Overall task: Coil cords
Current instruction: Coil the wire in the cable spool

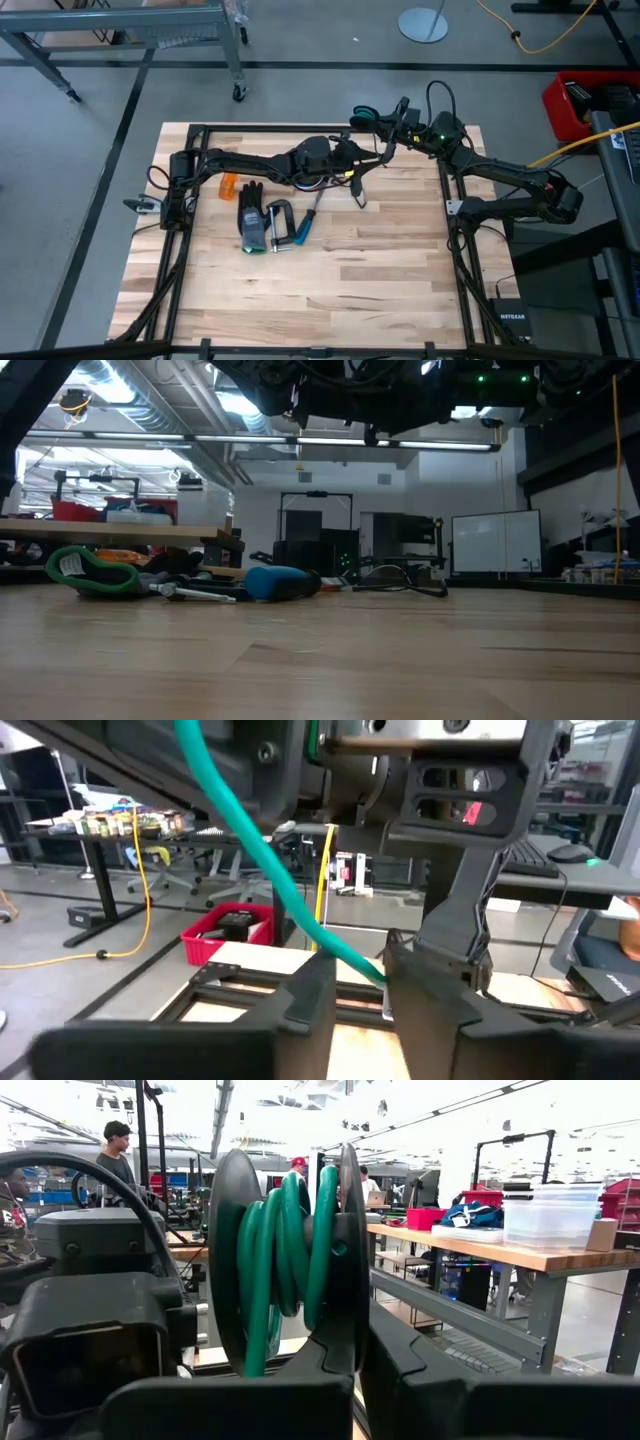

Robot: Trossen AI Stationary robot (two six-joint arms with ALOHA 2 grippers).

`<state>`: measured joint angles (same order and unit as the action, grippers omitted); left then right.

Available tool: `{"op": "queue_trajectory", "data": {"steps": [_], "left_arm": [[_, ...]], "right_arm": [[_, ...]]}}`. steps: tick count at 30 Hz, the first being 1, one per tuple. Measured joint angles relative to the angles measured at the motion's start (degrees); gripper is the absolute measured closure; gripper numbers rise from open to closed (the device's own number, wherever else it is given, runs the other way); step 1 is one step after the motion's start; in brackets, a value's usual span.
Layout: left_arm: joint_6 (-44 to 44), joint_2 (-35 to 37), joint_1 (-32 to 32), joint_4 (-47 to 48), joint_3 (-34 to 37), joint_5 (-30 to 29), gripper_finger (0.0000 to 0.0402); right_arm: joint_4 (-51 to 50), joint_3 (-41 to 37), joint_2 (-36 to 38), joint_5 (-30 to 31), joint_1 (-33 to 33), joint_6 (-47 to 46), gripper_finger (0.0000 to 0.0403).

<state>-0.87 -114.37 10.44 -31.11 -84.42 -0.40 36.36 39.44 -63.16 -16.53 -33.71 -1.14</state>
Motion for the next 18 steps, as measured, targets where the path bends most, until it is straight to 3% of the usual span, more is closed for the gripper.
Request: {"op": "queue_trajectory", "data": {"steps": [7,13,18], "left_arm": [[1.8,0.0,0.0,0.6,0.0,0.0,0.0393],[2.8,0.0,0.2,5.0,0.0,-0.9,0.0397],[2.8,0.1,1.0,10.8,0.0,-0.9,0.0398]], "right_arm": [[0.0,0.0,0.0,0.0,0.0,0.0,0.0401],[-3.0,0.0,1.9,-0.1,-0.1,0.2,0.0401],[-16.0,0.0,7.2,-1.0,-1.7,1.5,0.0401]]}}
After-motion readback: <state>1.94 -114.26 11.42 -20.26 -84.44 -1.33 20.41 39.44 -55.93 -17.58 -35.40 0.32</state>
